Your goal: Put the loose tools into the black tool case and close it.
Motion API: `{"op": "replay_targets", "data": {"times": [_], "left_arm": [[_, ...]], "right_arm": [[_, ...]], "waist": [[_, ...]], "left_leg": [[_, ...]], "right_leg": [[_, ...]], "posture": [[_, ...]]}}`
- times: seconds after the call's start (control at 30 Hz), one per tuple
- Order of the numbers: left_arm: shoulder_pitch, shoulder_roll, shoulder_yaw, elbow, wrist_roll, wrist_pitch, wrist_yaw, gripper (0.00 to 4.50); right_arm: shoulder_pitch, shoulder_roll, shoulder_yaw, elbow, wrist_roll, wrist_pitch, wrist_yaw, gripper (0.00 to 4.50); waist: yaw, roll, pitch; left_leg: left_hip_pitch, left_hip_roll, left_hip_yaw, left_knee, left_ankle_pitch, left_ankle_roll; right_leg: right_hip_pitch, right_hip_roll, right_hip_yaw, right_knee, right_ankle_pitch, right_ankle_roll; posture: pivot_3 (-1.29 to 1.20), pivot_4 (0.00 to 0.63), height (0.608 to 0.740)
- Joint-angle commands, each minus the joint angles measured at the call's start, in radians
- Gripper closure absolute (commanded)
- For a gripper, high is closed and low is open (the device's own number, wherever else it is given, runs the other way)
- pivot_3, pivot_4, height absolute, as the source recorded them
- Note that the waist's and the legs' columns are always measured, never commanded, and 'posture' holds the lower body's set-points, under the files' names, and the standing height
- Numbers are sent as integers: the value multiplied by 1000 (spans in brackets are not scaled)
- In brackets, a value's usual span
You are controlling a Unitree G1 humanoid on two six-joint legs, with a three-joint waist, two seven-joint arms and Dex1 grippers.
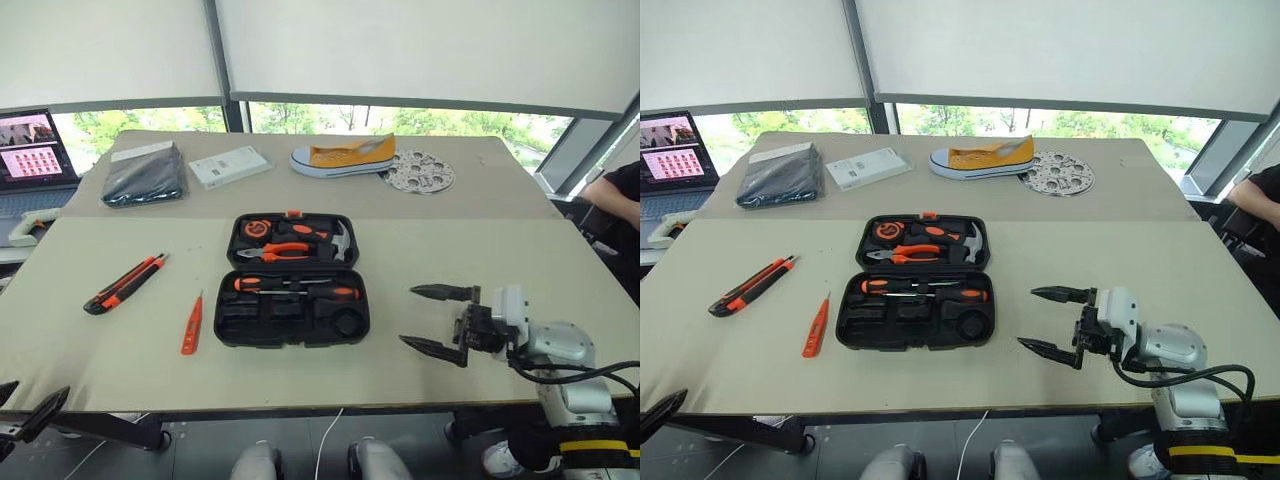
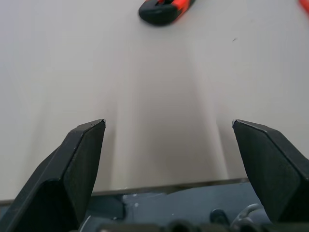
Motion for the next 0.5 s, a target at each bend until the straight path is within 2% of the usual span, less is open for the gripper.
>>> {"op": "replay_targets", "data": {"times": [0.03,0.17,0.2,0.3,0.5], "left_arm": [[-46,36,-40,-199,-59,181,127,0],[-133,33,-99,-339,-109,369,299,0],[-176,24,-147,-390,-129,447,374,0],[-255,20,-256,-478,-114,611,527,0],[-401,-66,-396,-502,-93,689,654,0]], "right_arm": [[-38,15,10,-65,36,-13,-5,57],[-54,30,37,-92,35,-3,-9,57],[-63,35,45,-99,35,2,-14,57],[-84,41,61,-116,42,17,-17,57],[-132,42,88,-147,64,50,-6,57]], "waist": [[2,0,0],[1,1,0],[1,1,0],[1,1,0],[-1,1,0]], "left_leg": [[0,1,0,0,0,0],[1,2,2,0,2,1],[0,2,2,0,5,7],[0,0,1,0,5,7],[-1,-1,0,0,5,6]], "right_leg": [[0,0,0,0,1,0],[1,2,0,1,1,-1],[1,2,0,1,2,0],[1,2,0,1,7,-2],[1,3,0,1,7,-2]], "posture": [[0,150,740],[0,150,740],[0,150,740],[0,150,740],[0,150,740]]}}
